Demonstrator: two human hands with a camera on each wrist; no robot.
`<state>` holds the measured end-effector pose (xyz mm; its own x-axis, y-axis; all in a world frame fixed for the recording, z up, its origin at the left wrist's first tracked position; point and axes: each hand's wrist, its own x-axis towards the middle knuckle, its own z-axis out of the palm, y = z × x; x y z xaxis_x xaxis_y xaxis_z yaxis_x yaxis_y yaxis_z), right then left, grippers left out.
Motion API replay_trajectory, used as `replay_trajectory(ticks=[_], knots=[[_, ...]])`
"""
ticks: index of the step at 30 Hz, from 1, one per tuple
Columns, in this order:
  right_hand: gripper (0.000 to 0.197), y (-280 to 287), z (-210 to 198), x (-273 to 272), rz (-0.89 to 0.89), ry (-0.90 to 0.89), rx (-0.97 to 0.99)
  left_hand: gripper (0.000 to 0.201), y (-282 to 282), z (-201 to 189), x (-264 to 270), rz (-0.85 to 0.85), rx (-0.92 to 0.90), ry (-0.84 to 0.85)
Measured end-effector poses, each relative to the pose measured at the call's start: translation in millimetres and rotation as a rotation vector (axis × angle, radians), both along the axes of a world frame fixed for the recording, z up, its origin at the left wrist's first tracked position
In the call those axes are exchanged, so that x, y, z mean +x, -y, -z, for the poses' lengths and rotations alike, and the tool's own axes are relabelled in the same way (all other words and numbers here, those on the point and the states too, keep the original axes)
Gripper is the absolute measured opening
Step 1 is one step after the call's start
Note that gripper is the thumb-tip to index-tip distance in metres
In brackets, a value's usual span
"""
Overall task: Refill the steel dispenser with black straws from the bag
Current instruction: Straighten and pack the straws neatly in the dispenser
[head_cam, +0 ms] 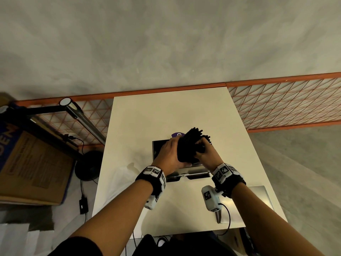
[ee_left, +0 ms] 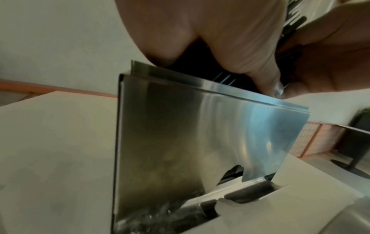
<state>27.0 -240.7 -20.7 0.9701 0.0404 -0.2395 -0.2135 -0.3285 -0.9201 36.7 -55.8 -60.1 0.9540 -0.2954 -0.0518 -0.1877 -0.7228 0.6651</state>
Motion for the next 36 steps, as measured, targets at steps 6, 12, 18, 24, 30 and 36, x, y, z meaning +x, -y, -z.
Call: replay_trajectory(ticks=[6, 12, 18, 24, 30, 36], knots=[[0.02, 10, 4, -1, 0.166, -0.087, 0.195, 0.115, 11, -12, 5, 0.088, 0.075, 0.041], [0.029, 14, -1, -9, 0.333, -0.23, 0.436, 0.111, 21, -19, 8, 0.188, 0.232, 0.191], [0.03, 2, 10, -4, 0.358, -0.259, 0.378, 0.105, 13, -10, 9, 0.161, 0.286, 0.229], [0.022, -4, 6, -2, 0.158, -0.14, -0.228, 0.104, -2, 3, 4, 0.073, 0.289, 0.177], [0.021, 12, 4, -23, 0.195, 0.082, -0.333, 0.1, -1, 3, 2, 0.037, 0.329, 0.077], [0.028, 31, 8, -15, 0.437, 0.143, -0.247, 0.097, 4, 0, 7, 0.109, 0.395, 0.001]])
